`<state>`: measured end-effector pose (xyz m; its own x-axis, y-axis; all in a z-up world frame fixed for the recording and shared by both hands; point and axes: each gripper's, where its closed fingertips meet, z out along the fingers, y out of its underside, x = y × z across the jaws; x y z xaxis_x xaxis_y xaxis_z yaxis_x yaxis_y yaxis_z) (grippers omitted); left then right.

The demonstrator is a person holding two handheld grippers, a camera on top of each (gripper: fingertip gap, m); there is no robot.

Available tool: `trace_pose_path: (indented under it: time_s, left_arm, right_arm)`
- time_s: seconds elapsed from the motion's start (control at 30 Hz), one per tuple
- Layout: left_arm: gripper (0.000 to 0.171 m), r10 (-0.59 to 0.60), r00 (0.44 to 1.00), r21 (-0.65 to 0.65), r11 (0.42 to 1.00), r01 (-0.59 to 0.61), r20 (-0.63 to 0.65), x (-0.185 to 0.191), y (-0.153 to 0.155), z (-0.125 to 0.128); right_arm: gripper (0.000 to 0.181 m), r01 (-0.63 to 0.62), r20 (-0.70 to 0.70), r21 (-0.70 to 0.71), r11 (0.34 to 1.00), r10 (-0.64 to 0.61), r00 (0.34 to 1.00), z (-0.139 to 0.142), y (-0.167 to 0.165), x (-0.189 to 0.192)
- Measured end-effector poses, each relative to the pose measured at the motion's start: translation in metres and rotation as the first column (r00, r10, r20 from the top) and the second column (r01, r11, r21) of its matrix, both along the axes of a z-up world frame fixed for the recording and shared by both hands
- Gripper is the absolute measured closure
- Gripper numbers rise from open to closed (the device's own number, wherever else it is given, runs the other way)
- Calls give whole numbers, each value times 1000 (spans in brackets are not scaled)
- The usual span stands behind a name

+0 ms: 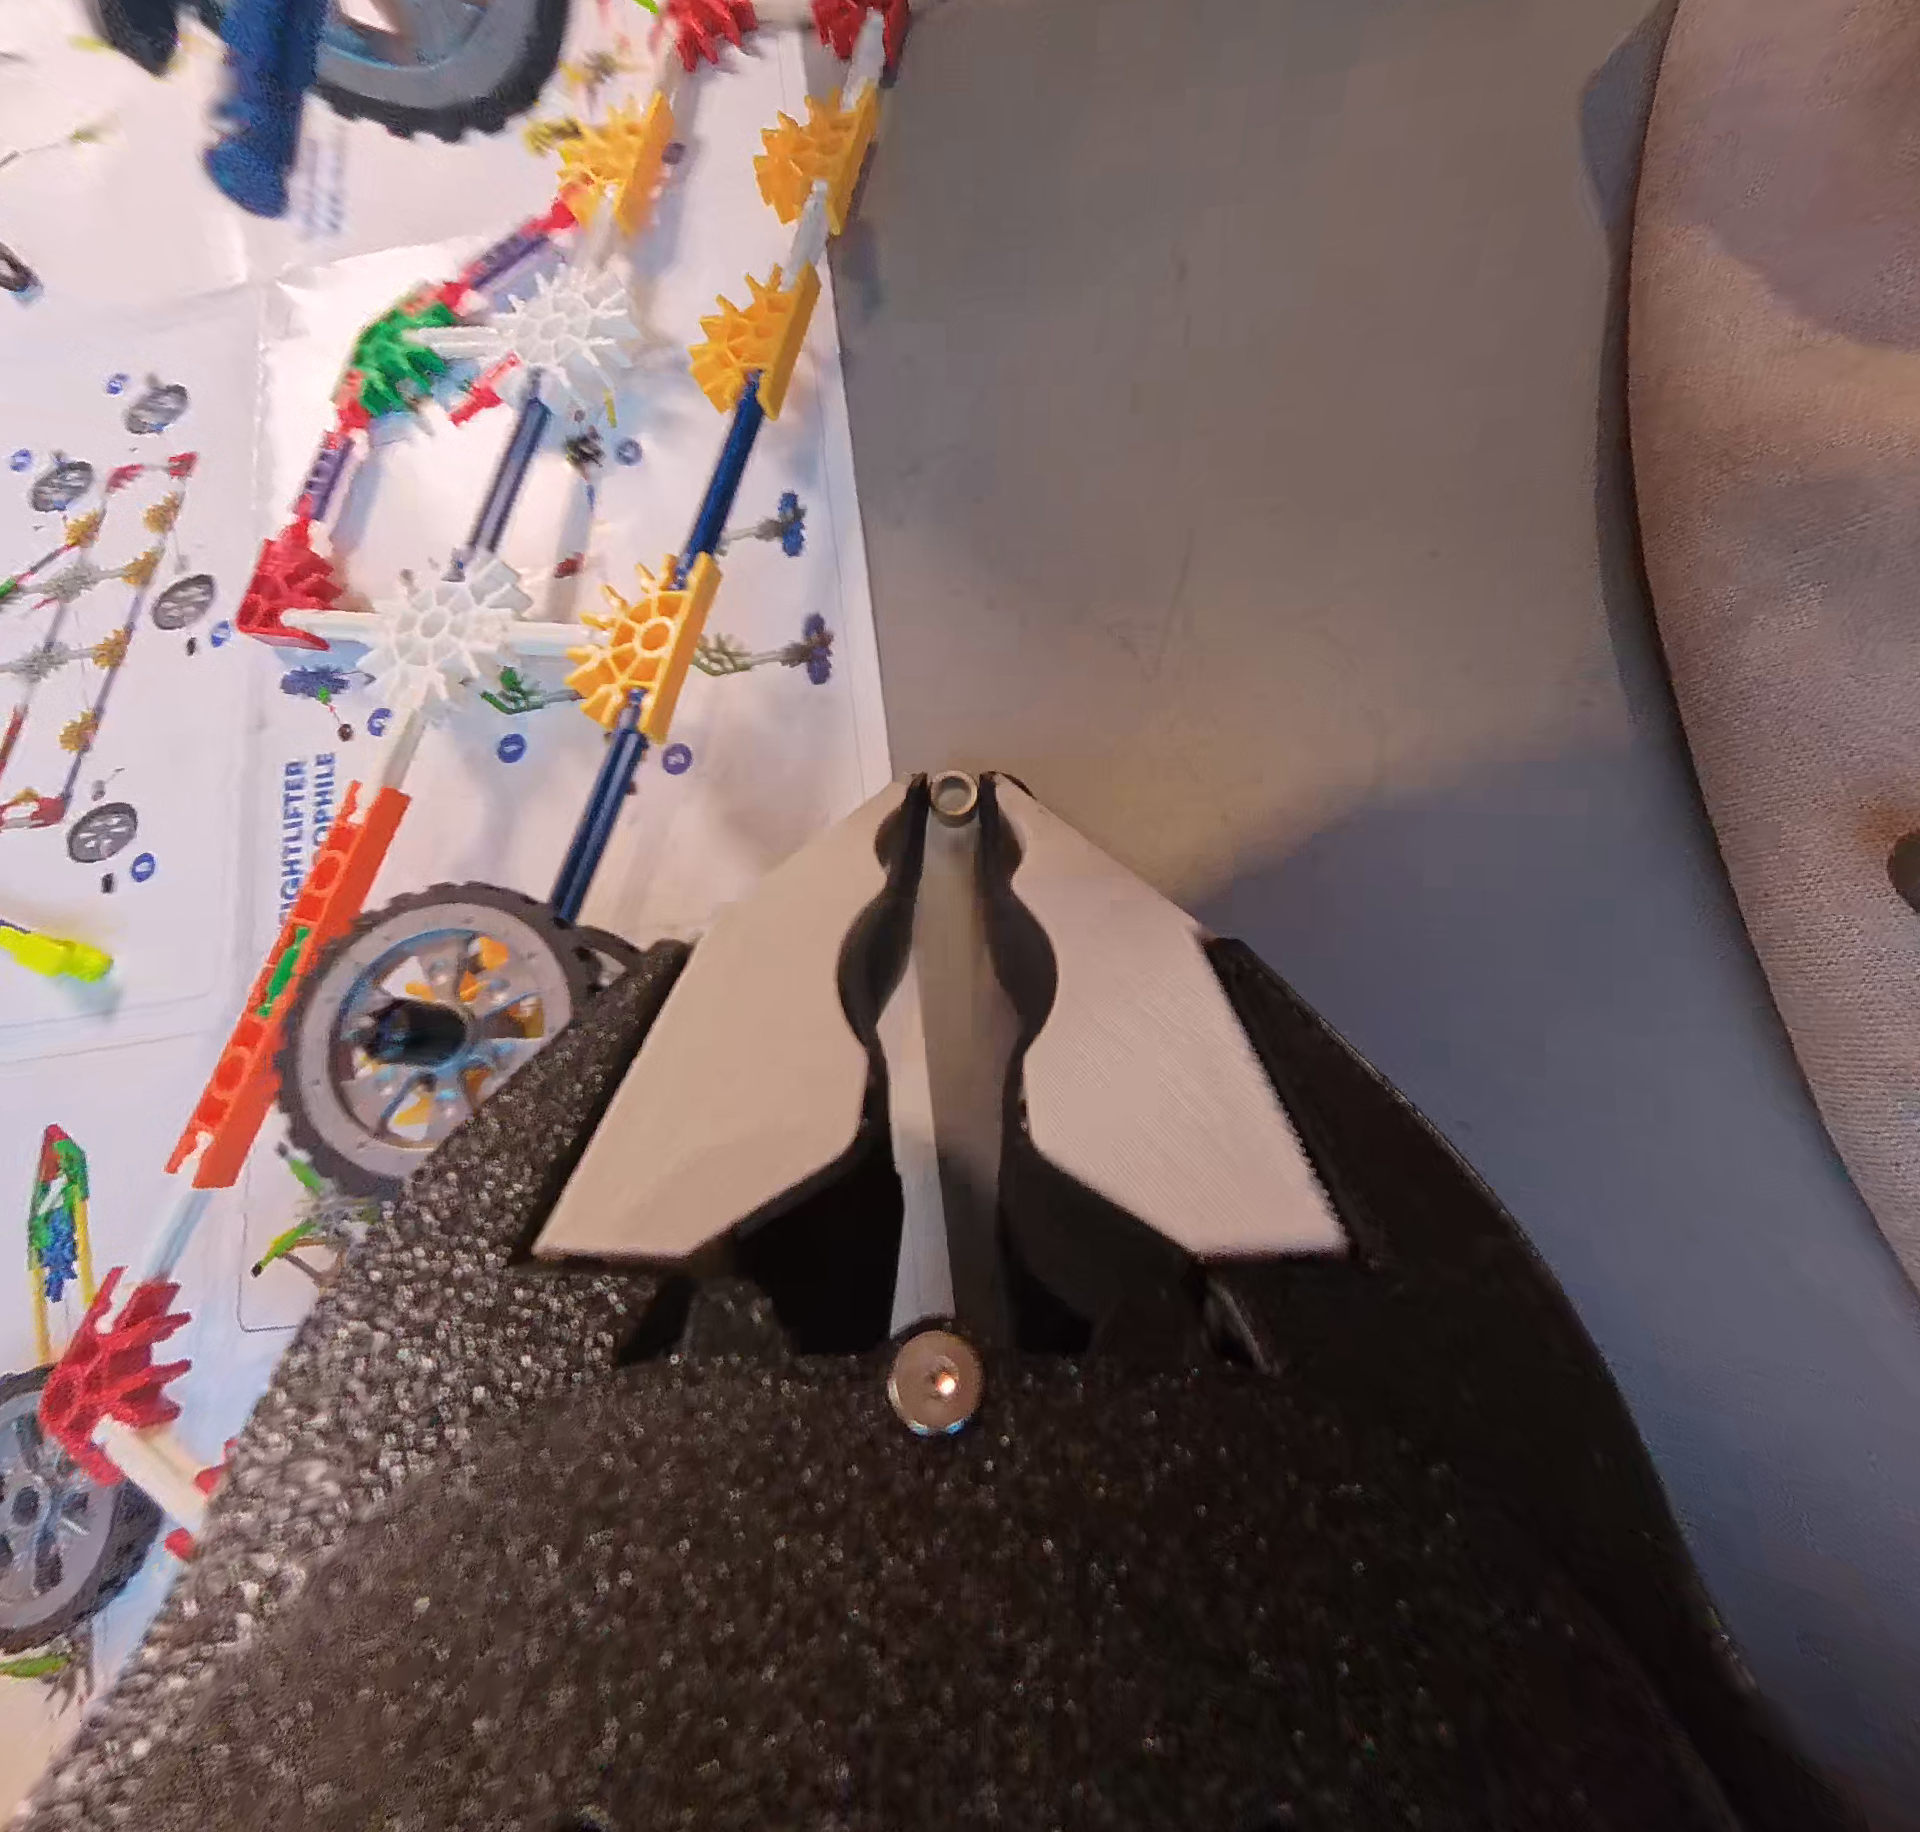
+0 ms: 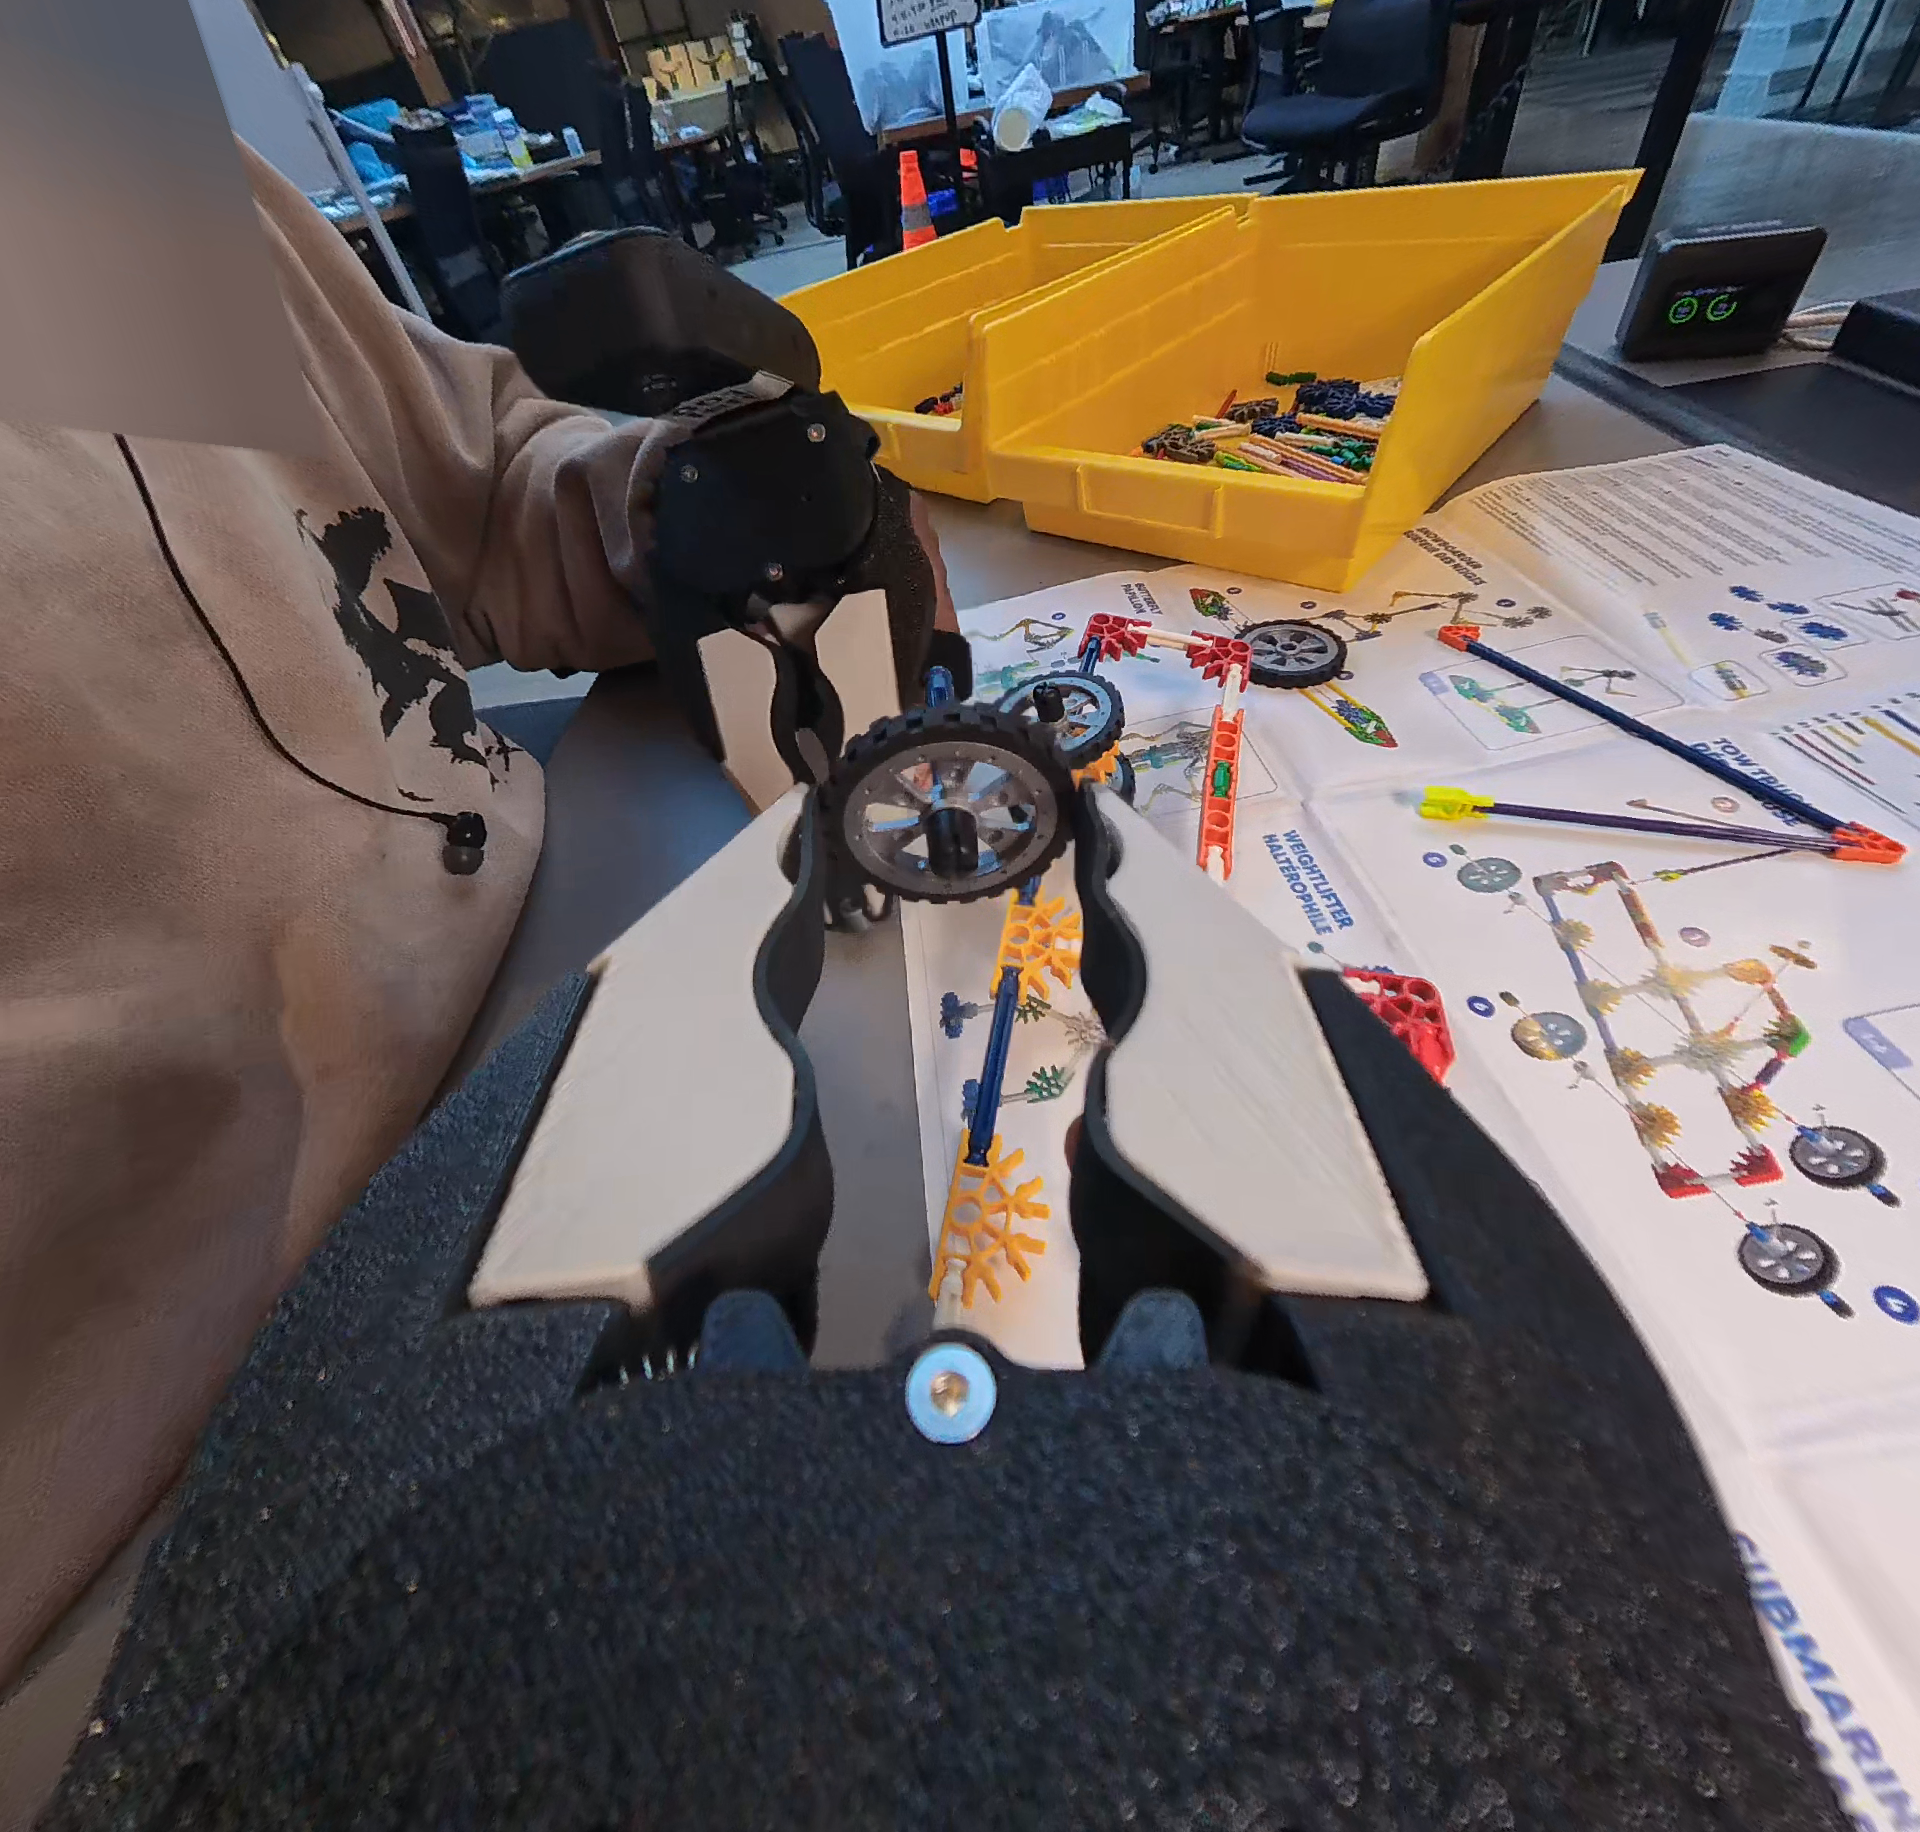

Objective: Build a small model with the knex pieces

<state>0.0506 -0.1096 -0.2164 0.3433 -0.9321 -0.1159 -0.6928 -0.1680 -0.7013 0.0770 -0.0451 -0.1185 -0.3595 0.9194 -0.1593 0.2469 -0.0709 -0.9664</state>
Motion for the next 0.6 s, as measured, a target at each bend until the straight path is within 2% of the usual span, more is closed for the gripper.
trace_pose_path:
  time_s: [0.07, 0.13, 0.2, 0.27, 0.33, 0.37, 0.43, 0.6]
  left_arm:
    - [164, 42, 986, -4, 999, -42, 164, 4, 7, 26]
    - [164, 115, 902, -20, 993, -117, 417, 1, 21, 69]
    - [164, 163, 739, -66, 985, -159, 653, -12, 31, 111]
    - [164, 191, 531, -120, 979, -164, 826, -29, 37, 142]
    - [164, 221, 371, -185, 974, -131, 902, -40, 40, 155]
    - [164, 232, 319, -206, 972, -113, 919, -42, 41, 158]
    - [164, 236, 279, -220, 972, -86, 931, -41, 40, 160]
    - [164, 221, 297, -207, 975, -78, 929, -30, 38, 157]
  right_arm:
    - [136, -7, -42, -33, 999, 6, 999, 8, -1, 0]
    - [136, -16, -103, -78, 997, 7, 995, 21, -3, 1]
    - [136, -11, -164, -122, 992, -9, 986, 33, -3, 0]
    - [136, 14, -209, -144, 989, -44, 977, 42, -3, -5]
    - [136, 59, -223, -129, 990, -87, 971, 44, -5, -13]
    - [135, 84, -225, -113, 990, -108, 968, 44, -7, -18]
    - [135, 111, -231, -94, 989, -130, 964, 46, -13, -25]
    - [135, 144, -208, -53, 988, -152, 966, 42, -18, -31]
